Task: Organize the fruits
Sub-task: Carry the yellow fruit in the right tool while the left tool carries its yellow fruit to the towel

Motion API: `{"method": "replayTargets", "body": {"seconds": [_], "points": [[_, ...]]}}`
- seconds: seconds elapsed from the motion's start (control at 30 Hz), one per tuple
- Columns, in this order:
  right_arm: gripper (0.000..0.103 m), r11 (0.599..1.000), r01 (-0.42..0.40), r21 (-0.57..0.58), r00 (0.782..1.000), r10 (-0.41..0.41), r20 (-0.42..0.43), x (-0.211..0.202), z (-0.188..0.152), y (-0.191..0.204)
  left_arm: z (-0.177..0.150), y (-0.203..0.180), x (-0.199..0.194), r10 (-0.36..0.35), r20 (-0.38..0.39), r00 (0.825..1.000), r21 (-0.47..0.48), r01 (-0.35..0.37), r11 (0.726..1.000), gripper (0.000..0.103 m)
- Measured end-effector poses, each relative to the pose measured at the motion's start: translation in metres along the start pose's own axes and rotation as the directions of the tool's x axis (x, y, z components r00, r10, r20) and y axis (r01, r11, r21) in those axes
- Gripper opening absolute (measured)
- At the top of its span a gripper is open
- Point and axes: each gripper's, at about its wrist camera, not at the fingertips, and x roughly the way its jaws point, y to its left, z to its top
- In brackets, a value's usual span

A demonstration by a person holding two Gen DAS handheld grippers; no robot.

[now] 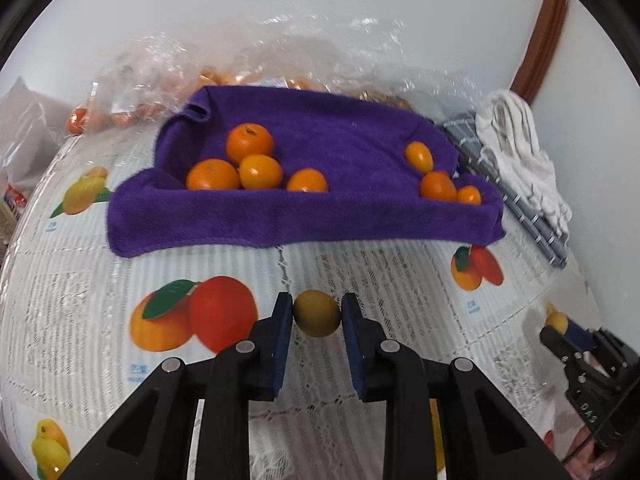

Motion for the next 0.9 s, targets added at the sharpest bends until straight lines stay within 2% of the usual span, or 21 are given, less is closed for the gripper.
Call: {"method": "replayTargets", "body": {"seconds": [0.37, 0.67, 0.9], "points": [[0.027, 0.999, -0.054, 0.001, 0.994, 0.053, 0.092, -0.044, 0.04, 0.024, 0.007, 0.024, -0.07, 0.061, 0.073, 0.995, -0.028, -0.059, 0.998, 0.024], [0.027, 0.997, -0.071, 0.015, 0.988, 0.068, 0.138, -0.074, 0.081, 0.031, 0.032, 0.029, -0.128, 0.104, 0.152, 0.983, -0.051, -0.097, 0.994, 0.024], [0.027, 0.997, -0.07, 0.016, 0.982, 0.066, 0.177, -0.087, 0.113, 0.024, 0.055, 0.032, -0.145, 0.098, 0.195, 0.976, -0.074, -0.085, 0.994, 0.024]]}}
